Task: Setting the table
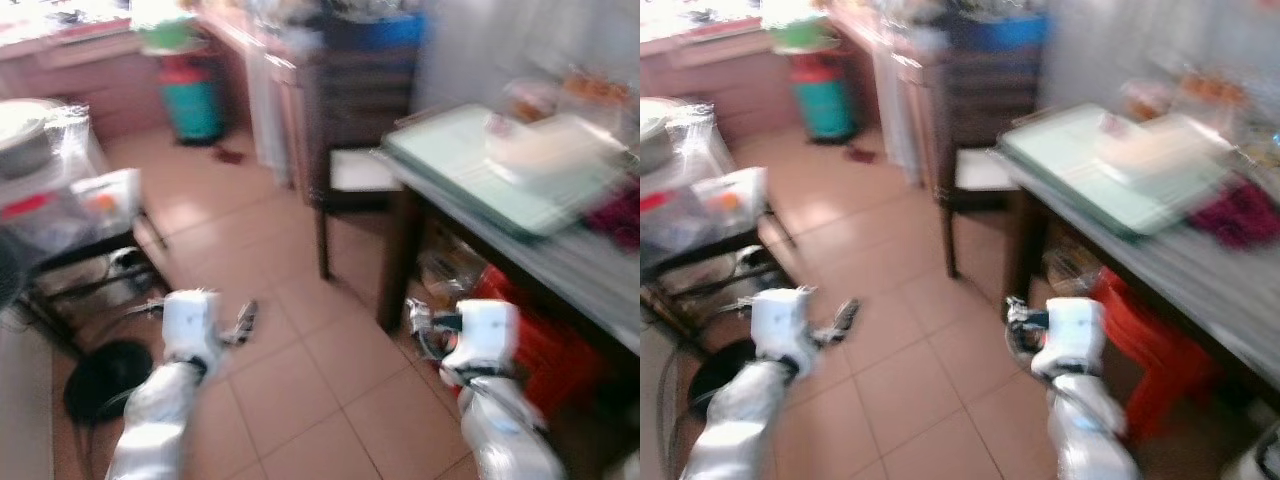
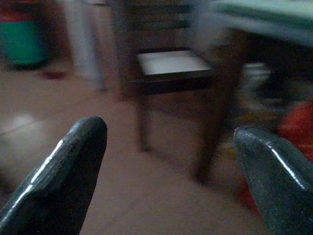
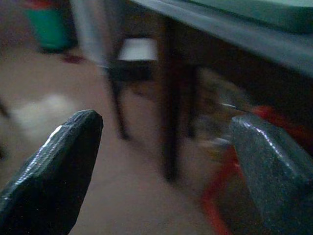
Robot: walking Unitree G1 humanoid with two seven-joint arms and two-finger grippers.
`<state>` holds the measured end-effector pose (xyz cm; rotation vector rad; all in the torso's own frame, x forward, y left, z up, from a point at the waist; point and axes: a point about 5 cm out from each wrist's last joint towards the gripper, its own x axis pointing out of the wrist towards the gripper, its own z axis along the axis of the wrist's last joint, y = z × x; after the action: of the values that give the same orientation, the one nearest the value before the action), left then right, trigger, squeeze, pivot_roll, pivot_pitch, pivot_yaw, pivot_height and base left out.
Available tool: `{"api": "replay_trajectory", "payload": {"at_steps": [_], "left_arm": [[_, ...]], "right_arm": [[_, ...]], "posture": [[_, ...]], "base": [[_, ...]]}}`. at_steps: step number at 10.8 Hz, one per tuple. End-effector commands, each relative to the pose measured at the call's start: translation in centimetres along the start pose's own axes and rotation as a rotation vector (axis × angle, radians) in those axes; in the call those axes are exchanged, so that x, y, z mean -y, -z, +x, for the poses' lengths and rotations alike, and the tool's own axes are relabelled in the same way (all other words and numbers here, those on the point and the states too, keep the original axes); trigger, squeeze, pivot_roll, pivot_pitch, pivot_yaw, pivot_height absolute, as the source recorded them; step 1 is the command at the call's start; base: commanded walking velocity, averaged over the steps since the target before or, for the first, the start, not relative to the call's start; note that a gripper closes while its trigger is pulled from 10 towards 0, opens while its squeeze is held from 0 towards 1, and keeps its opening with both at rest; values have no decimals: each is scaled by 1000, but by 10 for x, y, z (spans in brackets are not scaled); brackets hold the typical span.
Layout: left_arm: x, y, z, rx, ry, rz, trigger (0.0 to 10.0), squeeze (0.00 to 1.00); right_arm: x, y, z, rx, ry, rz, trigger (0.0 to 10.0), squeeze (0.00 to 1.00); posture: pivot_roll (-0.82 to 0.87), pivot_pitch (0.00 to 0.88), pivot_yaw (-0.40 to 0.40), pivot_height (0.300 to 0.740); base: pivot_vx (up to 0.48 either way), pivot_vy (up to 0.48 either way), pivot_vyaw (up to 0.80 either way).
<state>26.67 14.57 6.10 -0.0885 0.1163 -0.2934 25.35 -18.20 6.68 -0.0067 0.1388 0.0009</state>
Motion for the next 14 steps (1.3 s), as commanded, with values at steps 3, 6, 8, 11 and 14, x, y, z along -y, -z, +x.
{"api": "replay_trajectory", "payload": {"at_steps": [3,6,8,11,14], "left_arm": [[-20,5,-4,-94,-113,41,10000,0],[-16,2,-5,-64,-80,54,10000,0],[-16,1,-5,-42,-99,39,10000,0],[-18,1,-5,-55,-141,80,10000,0],[-17,-4,-1,-39,-154,102,10000,0]], "right_arm": [[-9,-3,2,13,-24,17,10000,0],[-9,-5,4,19,-27,15,10000,0],[-9,-6,4,22,-28,16,10000,0],[-9,-8,3,29,-22,19,10000,0],[-7,-14,1,62,-12,23,10000,0]], "posture": [[-47,38,69,740],[-47,30,70,740],[-48,32,67,740],[-51,36,68,740],[-52,44,65,740]], "base": [[0,0,-513],[0,0,0],[0,0,0],[0,0,-235],[0,0,0]]}}
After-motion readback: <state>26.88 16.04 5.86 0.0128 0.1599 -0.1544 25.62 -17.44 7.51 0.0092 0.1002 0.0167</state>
